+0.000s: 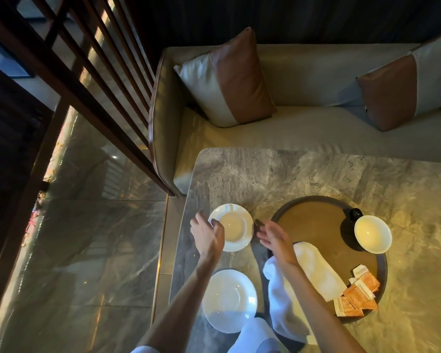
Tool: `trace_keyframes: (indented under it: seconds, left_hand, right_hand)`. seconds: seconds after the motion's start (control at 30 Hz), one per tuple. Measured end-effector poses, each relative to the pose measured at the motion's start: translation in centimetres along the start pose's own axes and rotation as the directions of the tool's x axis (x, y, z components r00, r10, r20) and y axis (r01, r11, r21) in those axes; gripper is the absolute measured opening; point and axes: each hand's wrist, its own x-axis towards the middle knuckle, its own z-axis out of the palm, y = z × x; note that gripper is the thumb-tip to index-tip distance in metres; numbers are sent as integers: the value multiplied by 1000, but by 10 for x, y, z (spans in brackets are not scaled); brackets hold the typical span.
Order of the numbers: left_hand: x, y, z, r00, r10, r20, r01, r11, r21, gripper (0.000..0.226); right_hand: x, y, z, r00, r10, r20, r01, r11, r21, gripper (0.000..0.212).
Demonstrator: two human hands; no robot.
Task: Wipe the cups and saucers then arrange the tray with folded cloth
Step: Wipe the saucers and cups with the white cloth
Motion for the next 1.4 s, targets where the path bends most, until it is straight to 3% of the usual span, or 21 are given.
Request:
trace_keyframes:
  seconds: [0.1, 0.2, 0.27, 0.37, 0.47, 0.67, 0.77, 0.83, 0.93, 1.1, 1.27, 1.4]
  left_hand:
    - [-16, 27, 22, 977, 204, -62, -200, 978, 59, 42]
    - [-39, 67, 60, 936, 339, 93, -343, 939, 37, 47]
    - [-61, 92, 94, 905, 359, 231, -373, 927, 23, 44]
    - [-97, 122, 153, 869, 253, 426, -311, 948, 72, 43]
    - [-123, 136, 207, 832, 149, 535, -261, 955, 139, 44]
    - [-150, 136, 268, 797, 58, 602, -173, 976, 135, 42]
    - [-158, 130, 286, 776, 50, 629, -172, 976, 133, 41]
    - [-162, 126, 289, 771, 2, 637, -68, 994, 80, 41]
    - [-164, 128, 287, 780, -37, 625, 50, 999, -4, 43]
    - [-161, 130, 269, 793, -52, 607, 74, 997, -11, 48]
    - [-153, 111, 211, 802, 9, 597, 30, 998, -57, 51]
    - [-139, 76, 146, 812, 115, 573, -81, 993, -84, 51]
  right_hand:
    - [-11, -27, -69, 984, -151, -93, 146, 988, -57, 28]
    - [-4, -50, -151, 943, -192, -273, 171, 980, -99, 26]
    - [9, -57, -204, 909, -158, -386, 130, 987, -96, 25]
    - [27, -58, -264, 879, -131, -459, 74, 987, -141, 25]
    - [42, -56, -295, 894, -124, -430, 35, 977, -209, 28]
    - [59, -49, -313, 932, -136, -335, 10, 936, -352, 32]
    - [61, -44, -315, 965, -66, -255, -27, 938, -347, 32]
    - [61, -41, -317, 969, -23, -247, -51, 956, -289, 37]
    - [58, -42, -317, 967, 48, -250, -106, 969, -223, 41]
    - [44, -42, -302, 967, 99, -234, -134, 981, -140, 41]
    - [9, -34, -260, 974, 123, -191, -130, 991, -26, 44]
    - [-24, -27, -205, 984, 171, -54, -170, 985, 24, 45]
